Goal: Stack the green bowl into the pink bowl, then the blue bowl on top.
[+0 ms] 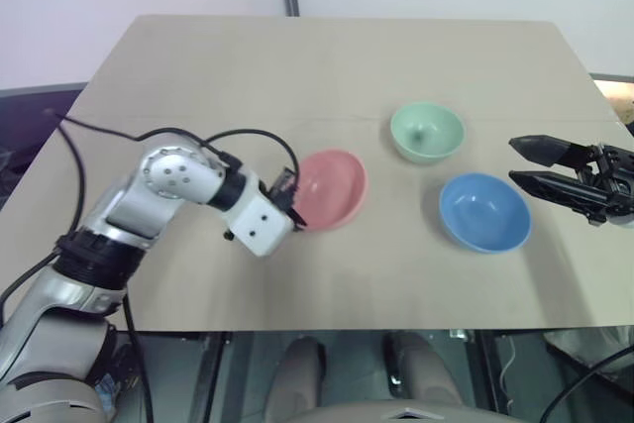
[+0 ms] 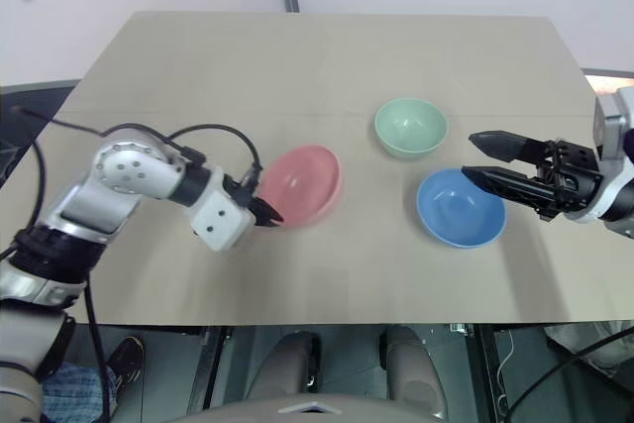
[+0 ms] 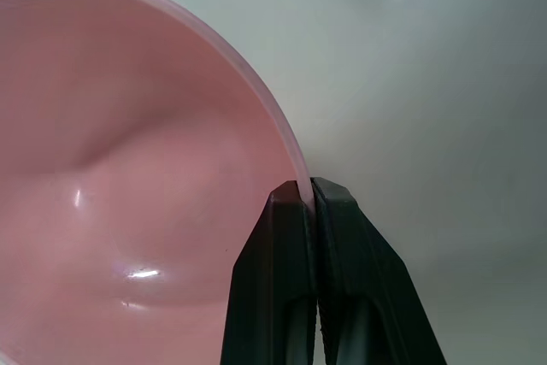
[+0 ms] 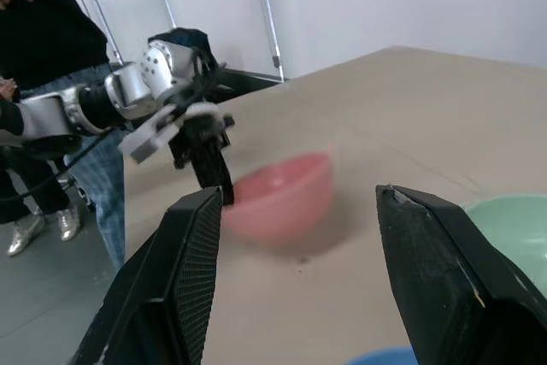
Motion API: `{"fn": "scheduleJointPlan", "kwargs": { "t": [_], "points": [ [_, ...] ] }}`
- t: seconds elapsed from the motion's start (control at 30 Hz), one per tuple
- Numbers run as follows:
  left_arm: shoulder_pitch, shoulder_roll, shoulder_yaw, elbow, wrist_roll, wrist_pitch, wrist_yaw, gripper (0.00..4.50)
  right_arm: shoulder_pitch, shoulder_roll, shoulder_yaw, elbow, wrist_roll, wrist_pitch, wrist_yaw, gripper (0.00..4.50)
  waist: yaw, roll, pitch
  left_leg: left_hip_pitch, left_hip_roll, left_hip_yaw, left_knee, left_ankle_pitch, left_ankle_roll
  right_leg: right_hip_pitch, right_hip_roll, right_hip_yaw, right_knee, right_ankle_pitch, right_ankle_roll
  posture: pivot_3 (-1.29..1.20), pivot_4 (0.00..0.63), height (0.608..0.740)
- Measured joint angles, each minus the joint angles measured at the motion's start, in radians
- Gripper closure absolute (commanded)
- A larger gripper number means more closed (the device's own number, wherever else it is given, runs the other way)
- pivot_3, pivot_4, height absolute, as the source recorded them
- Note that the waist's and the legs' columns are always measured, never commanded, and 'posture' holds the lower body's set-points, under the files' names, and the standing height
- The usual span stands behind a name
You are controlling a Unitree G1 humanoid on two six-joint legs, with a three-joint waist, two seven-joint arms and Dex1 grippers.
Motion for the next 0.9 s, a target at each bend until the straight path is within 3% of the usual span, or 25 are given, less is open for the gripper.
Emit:
{"fn": "scheduleJointPlan", "kwargs": {
  "t": [0.1,0.2,0.37,0.57,0.67,0.73,0.77,0.9],
  "points": [
    [-0.067,-0.025,-0.034,0.109,0.042,-0.086,-0.024,4.47,0.012,0.004,-0.006,-0.004,0.002,0.000,-0.013,1.32,-0.002,0.000,0.000,0.000,0.000,-0.001,0.000,0.000,0.000,0.000,0.000,0.000,0.000,0.000,0.000,0.00,0.150,0.740],
    [-0.092,-0.046,-0.045,0.164,0.055,-0.126,-0.030,3.60,0.021,0.004,-0.008,-0.012,0.004,0.000,-0.022,1.32,-0.002,0.000,0.000,0.000,0.000,-0.001,0.000,0.000,0.000,0.000,0.000,0.000,0.000,0.000,0.000,0.00,0.150,0.740],
    [-0.094,-0.105,-0.060,0.207,0.065,-0.192,-0.002,1.70,0.043,0.005,-0.016,-0.025,0.008,0.000,-0.030,1.32,-0.001,0.000,0.000,0.000,0.000,-0.001,0.001,0.000,0.000,0.000,0.000,-0.001,0.000,0.000,0.000,0.00,0.150,0.740],
    [-0.101,-0.119,-0.039,0.191,-0.001,-0.144,0.009,1.70,0.049,0.005,-0.028,-0.039,0.022,0.000,-0.041,1.32,-0.002,0.000,0.000,0.000,0.000,-0.001,0.001,0.000,0.000,0.000,0.000,-0.001,0.001,0.000,0.000,0.00,0.150,0.740],
    [-0.091,-0.107,0.021,0.068,-0.172,0.080,0.009,1.70,0.048,0.004,-0.027,-0.039,0.023,0.000,-0.041,1.32,-0.003,0.000,0.000,-0.001,0.000,-0.002,0.002,0.000,0.000,0.000,0.000,-0.001,0.001,0.000,0.000,0.00,0.150,0.740],
    [-0.092,-0.025,0.129,-0.078,-0.422,0.441,0.022,1.70,0.048,0.004,-0.027,-0.039,0.023,0.000,-0.039,1.32,-0.010,0.000,0.000,-0.001,0.001,-0.003,0.001,0.000,0.000,0.000,0.000,-0.002,0.002,0.000,0.000,0.00,0.150,0.740],
    [-0.093,-0.010,0.157,-0.088,-0.455,0.494,0.029,1.70,0.048,0.004,-0.027,-0.039,0.023,0.000,-0.039,1.32,-0.011,0.000,0.000,0.000,0.001,-0.003,0.001,0.000,0.000,0.000,0.000,-0.002,0.003,0.000,0.000,0.00,0.150,0.740],
    [-0.075,0.084,0.433,-0.086,-0.739,0.949,0.204,1.70,0.051,0.004,-0.027,-0.039,0.023,-0.001,-0.037,1.32,-0.014,0.001,0.000,0.002,0.001,-0.003,0.001,0.000,0.000,0.000,0.001,-0.002,0.005,-0.001,0.001,0.00,0.150,0.740]
  ]
}}
